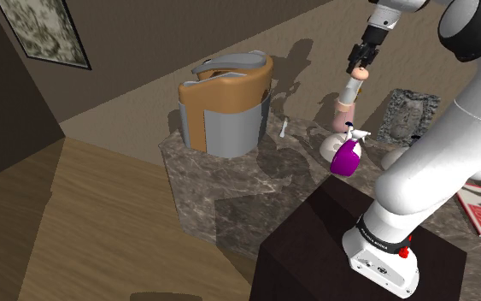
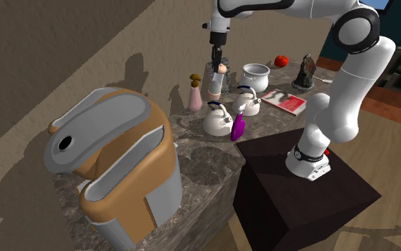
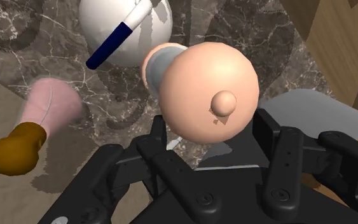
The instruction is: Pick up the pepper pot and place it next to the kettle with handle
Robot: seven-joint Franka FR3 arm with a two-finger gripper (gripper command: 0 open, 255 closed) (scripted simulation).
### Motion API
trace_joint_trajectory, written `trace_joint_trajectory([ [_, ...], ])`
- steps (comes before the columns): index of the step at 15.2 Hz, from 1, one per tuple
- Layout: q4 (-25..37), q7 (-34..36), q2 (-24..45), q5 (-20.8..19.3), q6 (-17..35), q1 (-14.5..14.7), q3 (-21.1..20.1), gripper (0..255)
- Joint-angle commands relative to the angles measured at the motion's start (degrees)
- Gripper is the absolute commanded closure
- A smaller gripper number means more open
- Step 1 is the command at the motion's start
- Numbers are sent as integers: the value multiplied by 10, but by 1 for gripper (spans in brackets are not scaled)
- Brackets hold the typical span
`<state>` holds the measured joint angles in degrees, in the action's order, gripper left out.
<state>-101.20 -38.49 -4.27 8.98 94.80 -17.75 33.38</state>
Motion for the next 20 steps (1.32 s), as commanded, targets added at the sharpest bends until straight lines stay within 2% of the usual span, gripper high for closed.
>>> trace_joint_trajectory([
  [1,2,-28,2,-1,-5,-13,15,255],
  [11,65,-184,62,21,-50,-87,98,255],
  [17,142,-291,142,68,-91,-158,141,255],
  [18,149,-299,150,72,-95,-165,143,255],
  [20,130,-300,146,70,-78,-162,142,255],
])
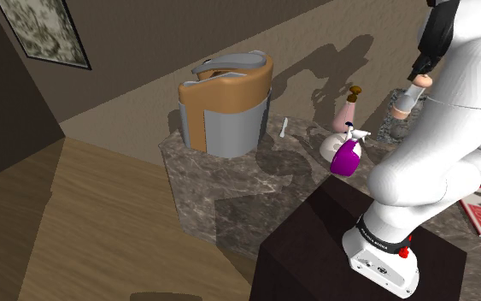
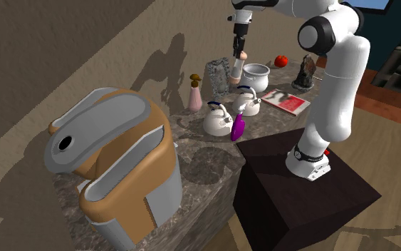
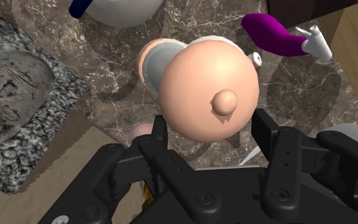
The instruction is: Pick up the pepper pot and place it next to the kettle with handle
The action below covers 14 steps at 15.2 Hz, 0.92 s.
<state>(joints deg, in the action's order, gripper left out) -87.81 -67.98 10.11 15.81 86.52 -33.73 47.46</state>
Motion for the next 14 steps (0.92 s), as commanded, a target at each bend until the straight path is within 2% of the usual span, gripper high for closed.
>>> trace_joint_trajectory([
  [1,-13,-6,1,0,13,-1,1,255],
  [14,-114,-20,-1,2,112,9,-3,255],
])
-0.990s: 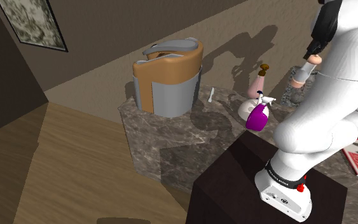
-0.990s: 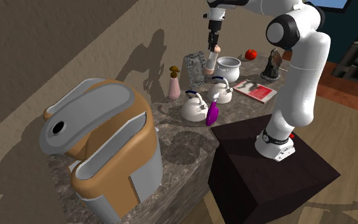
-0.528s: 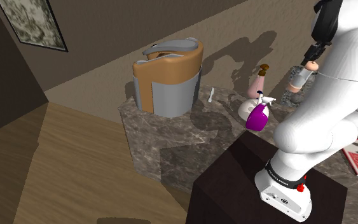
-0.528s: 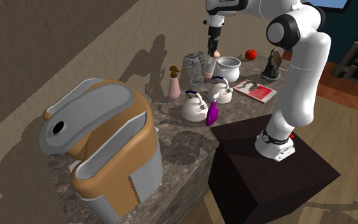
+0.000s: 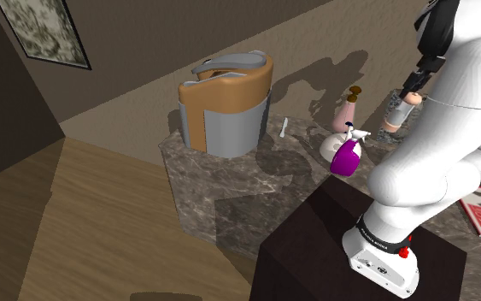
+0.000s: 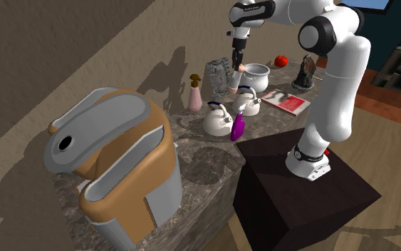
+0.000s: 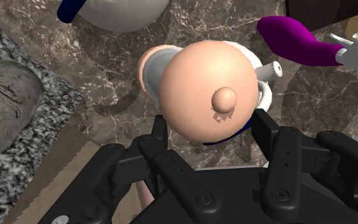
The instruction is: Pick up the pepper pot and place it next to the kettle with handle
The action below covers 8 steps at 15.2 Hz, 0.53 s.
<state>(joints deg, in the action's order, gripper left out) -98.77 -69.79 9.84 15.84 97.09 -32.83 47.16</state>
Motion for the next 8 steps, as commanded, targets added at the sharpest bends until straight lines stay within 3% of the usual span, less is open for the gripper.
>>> trace_joint_trajectory([
  [1,-11,-4,3,3,13,0,-1,255],
  [8,-53,-18,16,15,62,-1,-4,255],
])
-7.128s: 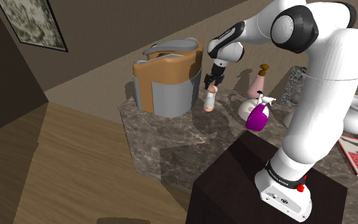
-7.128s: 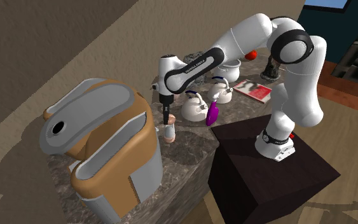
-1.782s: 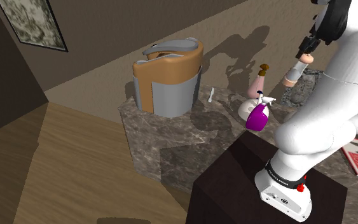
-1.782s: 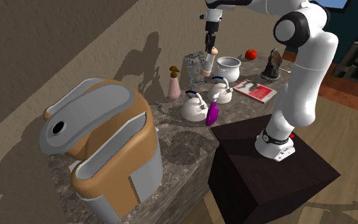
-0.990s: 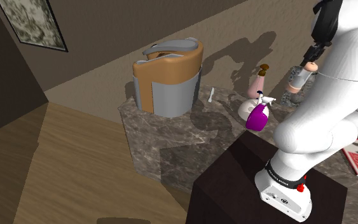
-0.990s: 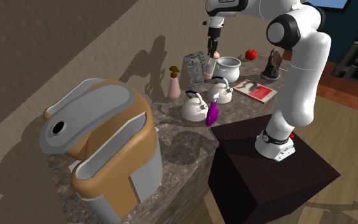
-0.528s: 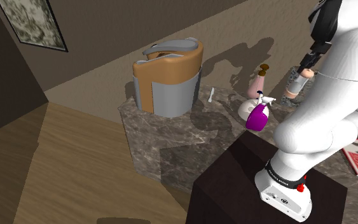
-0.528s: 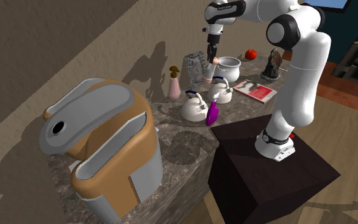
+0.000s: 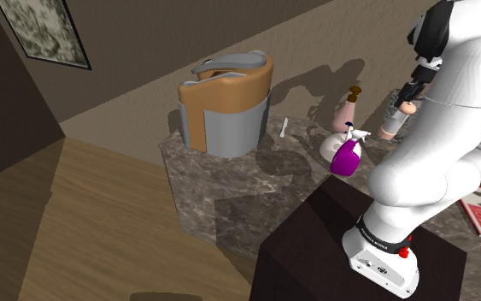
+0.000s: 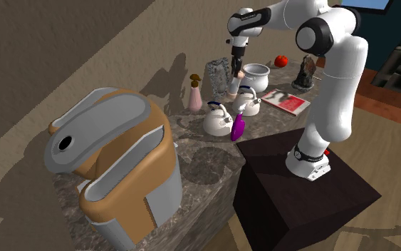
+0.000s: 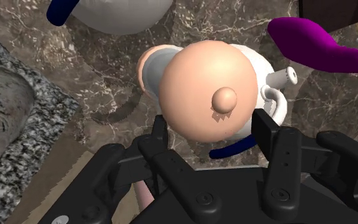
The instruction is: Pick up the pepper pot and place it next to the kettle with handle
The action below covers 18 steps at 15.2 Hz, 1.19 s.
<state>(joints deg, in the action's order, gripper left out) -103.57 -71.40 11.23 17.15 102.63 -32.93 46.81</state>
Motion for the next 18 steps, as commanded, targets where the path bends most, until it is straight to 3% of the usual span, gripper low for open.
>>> trace_joint_trajectory([
  [1,-10,-4,4,4,13,0,-1,255],
  [18,-79,-54,65,61,117,-16,-21,255],
])
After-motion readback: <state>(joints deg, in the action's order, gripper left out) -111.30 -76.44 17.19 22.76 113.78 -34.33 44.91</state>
